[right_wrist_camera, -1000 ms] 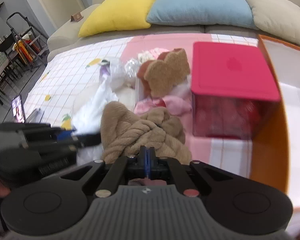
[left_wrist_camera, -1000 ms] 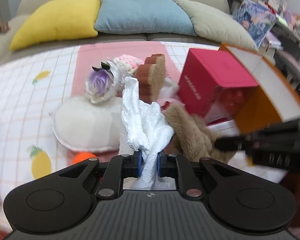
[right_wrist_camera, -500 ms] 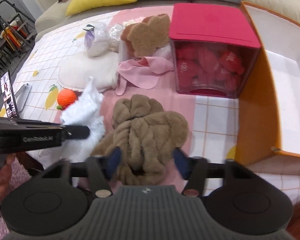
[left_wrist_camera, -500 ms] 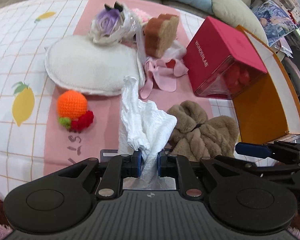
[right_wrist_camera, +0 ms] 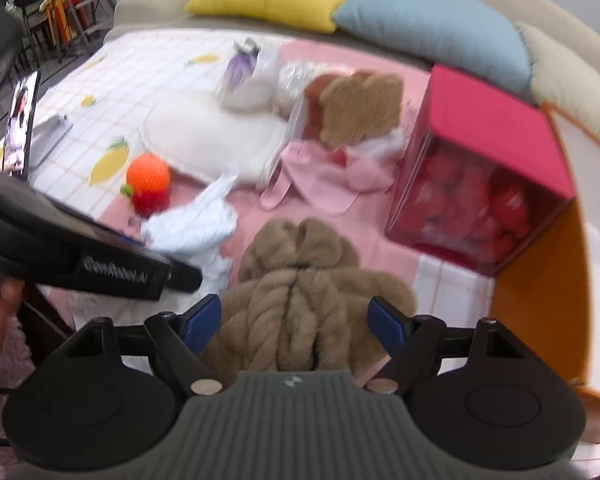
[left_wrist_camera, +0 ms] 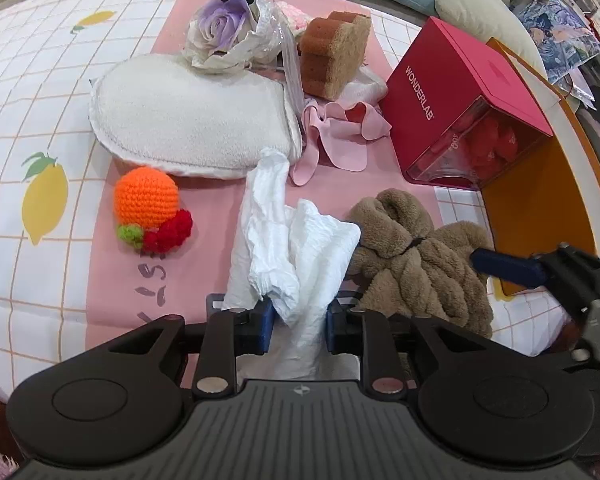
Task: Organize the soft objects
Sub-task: 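Lift the white tissue with the left tool while the right tool lifts the brown towel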
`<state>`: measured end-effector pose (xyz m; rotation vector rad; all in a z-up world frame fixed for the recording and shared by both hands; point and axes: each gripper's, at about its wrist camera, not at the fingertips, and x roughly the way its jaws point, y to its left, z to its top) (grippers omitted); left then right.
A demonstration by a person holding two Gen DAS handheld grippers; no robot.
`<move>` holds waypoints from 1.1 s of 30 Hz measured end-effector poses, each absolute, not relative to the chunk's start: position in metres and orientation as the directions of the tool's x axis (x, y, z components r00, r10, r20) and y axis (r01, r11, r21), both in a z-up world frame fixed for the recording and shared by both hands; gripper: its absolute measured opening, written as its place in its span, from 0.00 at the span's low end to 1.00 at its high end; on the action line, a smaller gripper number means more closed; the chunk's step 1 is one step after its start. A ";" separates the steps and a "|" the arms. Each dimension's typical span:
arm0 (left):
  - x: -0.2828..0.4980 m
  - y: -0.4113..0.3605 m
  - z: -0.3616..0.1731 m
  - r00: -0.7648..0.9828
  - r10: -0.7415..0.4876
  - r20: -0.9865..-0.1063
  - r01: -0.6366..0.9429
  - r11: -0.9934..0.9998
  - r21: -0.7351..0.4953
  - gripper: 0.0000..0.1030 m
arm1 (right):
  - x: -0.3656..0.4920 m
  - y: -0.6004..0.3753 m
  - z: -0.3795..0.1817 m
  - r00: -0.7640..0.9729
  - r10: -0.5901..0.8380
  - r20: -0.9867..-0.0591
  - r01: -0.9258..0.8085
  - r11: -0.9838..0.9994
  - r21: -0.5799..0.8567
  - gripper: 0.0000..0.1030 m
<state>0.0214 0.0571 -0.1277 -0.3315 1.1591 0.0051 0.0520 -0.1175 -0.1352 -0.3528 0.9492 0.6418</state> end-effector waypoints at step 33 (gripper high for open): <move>0.022 0.054 -0.135 0.417 -0.166 -0.893 -0.137 0.960 -0.242 0.19 | 0.063 -0.134 -0.149 0.342 0.356 -0.870 -0.589 0.802 0.097 0.54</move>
